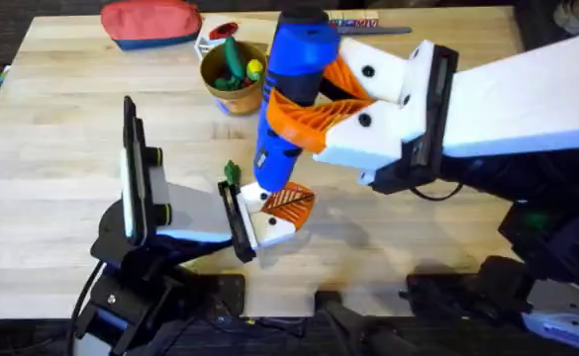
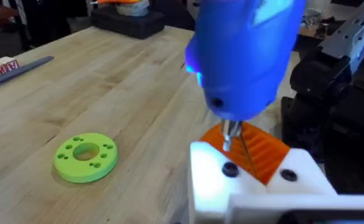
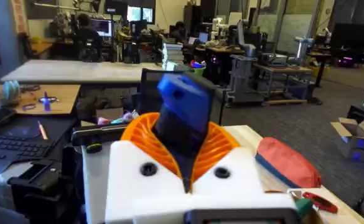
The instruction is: Pick up the gripper from the table and insert it into the empty holder that is missing its gripper. Then pick up a screw, insert it into the mounting hole, and use the screwdriver to tighten it. Finally, clean up the table by picking up the vegetable and placing it into the bucket.
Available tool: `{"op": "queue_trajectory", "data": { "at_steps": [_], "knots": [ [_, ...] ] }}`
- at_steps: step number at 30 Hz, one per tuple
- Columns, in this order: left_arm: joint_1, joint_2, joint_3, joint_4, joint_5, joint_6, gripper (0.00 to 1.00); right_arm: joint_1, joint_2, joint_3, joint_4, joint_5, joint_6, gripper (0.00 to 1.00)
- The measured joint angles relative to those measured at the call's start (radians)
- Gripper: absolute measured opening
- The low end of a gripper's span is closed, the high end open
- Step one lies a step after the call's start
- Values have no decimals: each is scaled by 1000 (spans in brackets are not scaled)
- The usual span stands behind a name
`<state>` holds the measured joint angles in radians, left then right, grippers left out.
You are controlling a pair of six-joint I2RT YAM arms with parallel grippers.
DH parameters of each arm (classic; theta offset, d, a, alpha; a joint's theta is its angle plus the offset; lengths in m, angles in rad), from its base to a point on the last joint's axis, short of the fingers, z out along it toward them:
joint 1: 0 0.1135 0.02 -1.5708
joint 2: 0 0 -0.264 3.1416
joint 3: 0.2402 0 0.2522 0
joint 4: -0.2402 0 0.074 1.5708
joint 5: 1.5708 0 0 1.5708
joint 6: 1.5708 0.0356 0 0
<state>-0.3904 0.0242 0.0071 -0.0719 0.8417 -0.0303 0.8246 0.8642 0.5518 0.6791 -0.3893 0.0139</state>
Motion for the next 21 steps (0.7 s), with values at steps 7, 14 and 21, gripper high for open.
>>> {"op": "queue_trajectory", "data": {
  "at_steps": [7,14,21],
  "knots": [
    [0,0,0,0,0,0,14,0,29,0,65,0,2,7],
    [0,0,0,0,0,0,14,6,61,0,75,-1,7,7],
    [0,0,0,0,0,0,14,6,61,0,84,-1,31,7]
  ]
}}
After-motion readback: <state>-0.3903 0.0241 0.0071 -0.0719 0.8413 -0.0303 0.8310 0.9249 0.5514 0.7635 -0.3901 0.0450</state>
